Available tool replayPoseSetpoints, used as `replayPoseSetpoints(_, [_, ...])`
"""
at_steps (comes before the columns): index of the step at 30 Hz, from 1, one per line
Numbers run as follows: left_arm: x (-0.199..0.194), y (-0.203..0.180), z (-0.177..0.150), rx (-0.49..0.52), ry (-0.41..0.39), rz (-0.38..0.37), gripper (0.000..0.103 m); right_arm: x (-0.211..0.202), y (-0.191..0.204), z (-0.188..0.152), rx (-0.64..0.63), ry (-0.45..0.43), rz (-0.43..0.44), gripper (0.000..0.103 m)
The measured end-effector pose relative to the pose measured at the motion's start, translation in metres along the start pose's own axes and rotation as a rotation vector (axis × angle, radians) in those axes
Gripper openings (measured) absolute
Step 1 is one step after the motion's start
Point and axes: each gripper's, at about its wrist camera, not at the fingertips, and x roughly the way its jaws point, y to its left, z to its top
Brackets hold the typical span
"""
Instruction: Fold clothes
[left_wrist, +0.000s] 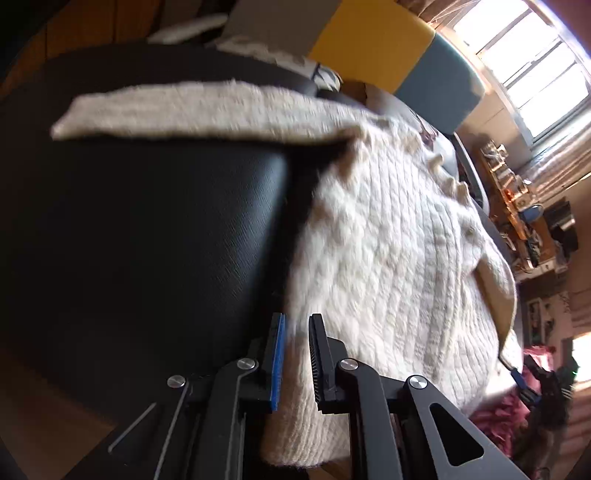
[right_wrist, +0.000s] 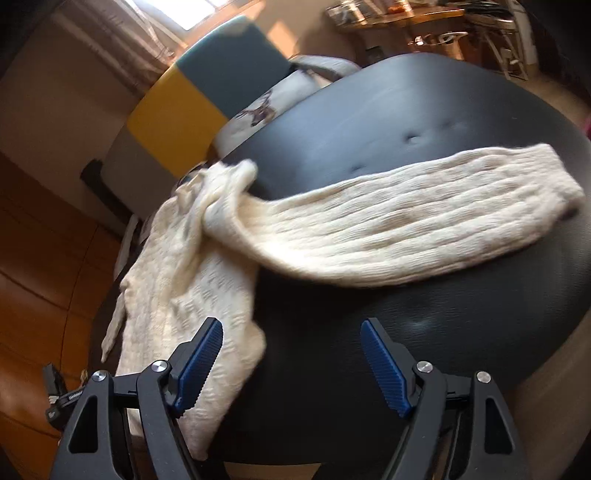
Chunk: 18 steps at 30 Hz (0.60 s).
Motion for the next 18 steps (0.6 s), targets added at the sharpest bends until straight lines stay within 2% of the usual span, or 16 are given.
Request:
replayPoseSetpoints(2, [-0.009,0.001,0.007,0.003,-0.034,0.041,0.013,-0.018,-0.025,0.006,0.051,-0.054,-0.068,0.079])
replayPoseSetpoints(4, [-0.012,0.001,0.013,-0.001,-0.052,0.075,0.013,-0.033,-0.043,0.010,0.055,-0.105,-0.173,0.079])
replayPoseSetpoints(7, [-0.006,-0.006,0.020,0.006,-0.037,0.033,0.013,-0.052,-0.063,0.016,0.005,-0.174,-0.354,0.079])
replayPoseSetpoints(9, [0.008,-0.028,0.024,0.037,-0.008,0.029,0.013,-0.056,-0.062,0.016,-0.150,-0.212,-0.461,0.079])
replayPoseSetpoints(11, [0.026,-0.056,0.024,0.076,0.036,-0.002,0.013,-0.054,-0.057,0.014,-0.324,-0.225,-0.516,0.075])
replayPoseSetpoints(15, [0.055,-0.112,0.019,0.163,0.105,-0.049,0.016,-0.025,-0.048,0.001,-0.639,-0.137,-0.597,0.060])
replayPoseSetpoints(18, [0.074,-0.146,0.015,0.209,0.144,-0.066,0.016,-0.002,-0.050,-0.010,-0.797,-0.101,-0.654,0.058])
